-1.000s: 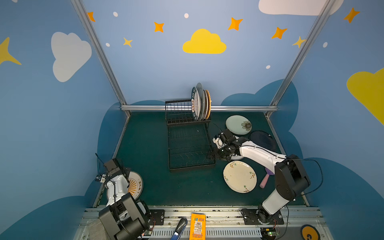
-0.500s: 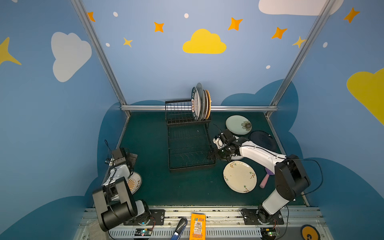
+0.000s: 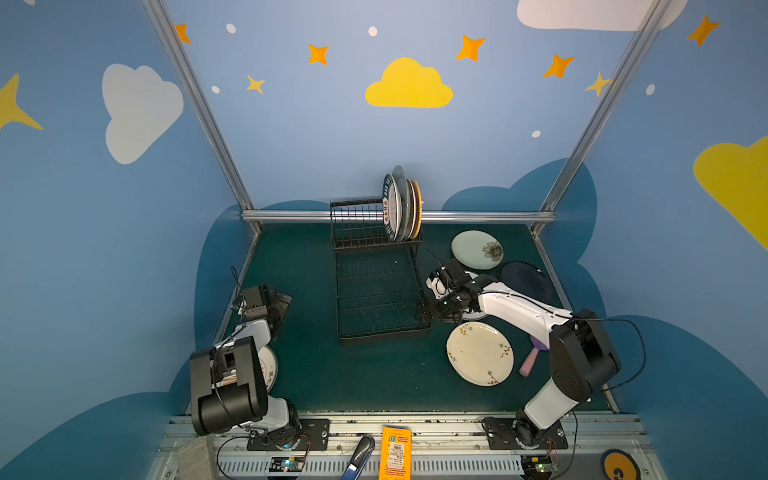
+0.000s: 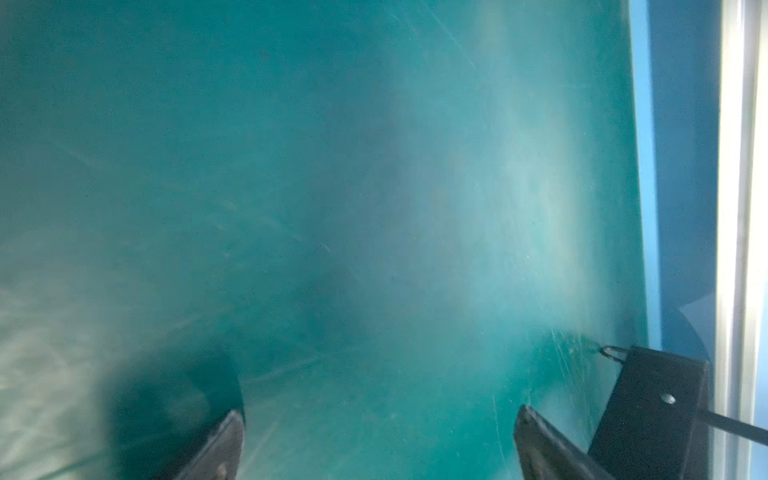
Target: Load the plates into the dish rack
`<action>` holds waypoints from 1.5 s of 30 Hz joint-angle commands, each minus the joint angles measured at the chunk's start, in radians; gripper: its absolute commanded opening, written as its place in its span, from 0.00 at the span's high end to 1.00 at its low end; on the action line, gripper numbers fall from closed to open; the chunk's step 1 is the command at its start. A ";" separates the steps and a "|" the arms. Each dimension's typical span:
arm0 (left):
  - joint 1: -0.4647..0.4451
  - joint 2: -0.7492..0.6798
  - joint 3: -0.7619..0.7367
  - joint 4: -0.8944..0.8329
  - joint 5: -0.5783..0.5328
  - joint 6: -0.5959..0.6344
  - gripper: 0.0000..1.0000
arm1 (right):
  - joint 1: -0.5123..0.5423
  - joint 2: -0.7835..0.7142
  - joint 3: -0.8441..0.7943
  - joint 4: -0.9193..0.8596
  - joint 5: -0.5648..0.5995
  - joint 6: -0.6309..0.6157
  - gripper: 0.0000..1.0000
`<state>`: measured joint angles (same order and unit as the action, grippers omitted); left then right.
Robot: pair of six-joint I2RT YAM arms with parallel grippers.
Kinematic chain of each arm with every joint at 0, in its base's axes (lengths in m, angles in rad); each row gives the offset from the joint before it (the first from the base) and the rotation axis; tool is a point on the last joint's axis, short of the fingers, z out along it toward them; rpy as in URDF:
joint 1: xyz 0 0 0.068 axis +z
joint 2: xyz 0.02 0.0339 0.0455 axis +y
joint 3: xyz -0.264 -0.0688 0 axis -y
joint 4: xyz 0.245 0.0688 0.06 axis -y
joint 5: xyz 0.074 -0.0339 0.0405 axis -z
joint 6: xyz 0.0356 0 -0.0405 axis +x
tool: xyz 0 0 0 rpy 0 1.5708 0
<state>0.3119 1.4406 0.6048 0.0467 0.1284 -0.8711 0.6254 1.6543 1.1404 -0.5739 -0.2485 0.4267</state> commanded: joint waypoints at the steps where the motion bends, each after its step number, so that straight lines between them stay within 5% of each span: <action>1: -0.009 -0.062 0.066 -0.180 0.050 0.047 0.00 | 0.017 -0.037 0.033 -0.011 -0.017 -0.023 0.15; 5: 0.014 -0.183 0.177 -0.487 -0.025 0.102 0.00 | 0.032 -0.020 0.063 -0.013 -0.040 -0.038 0.15; 8: 0.127 -0.265 0.191 -0.643 -0.047 0.077 0.00 | 0.040 -0.010 0.069 0.002 -0.066 -0.037 0.15; 12: 0.325 -0.331 0.122 -0.643 -0.022 0.102 0.00 | 0.056 0.022 0.086 0.008 -0.095 -0.039 0.15; 18: 0.379 -0.304 0.082 -0.630 -0.165 0.278 0.00 | 0.068 0.031 0.083 0.022 -0.118 -0.039 0.15; 25: 0.486 -0.341 0.000 -0.588 -0.251 0.188 0.00 | 0.067 0.053 0.081 0.036 -0.148 -0.039 0.15; 38: 0.470 -0.206 -0.017 -0.413 0.116 0.187 0.00 | 0.066 0.041 0.068 0.031 -0.151 -0.046 0.16; 45: 0.270 -0.073 0.219 -0.718 -0.129 0.291 0.07 | 0.066 0.030 0.067 0.036 -0.155 -0.045 0.15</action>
<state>0.6407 1.3289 0.7570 -0.5320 0.1043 -0.6361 0.6716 1.6939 1.1954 -0.5682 -0.3305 0.3916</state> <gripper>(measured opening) 0.929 0.845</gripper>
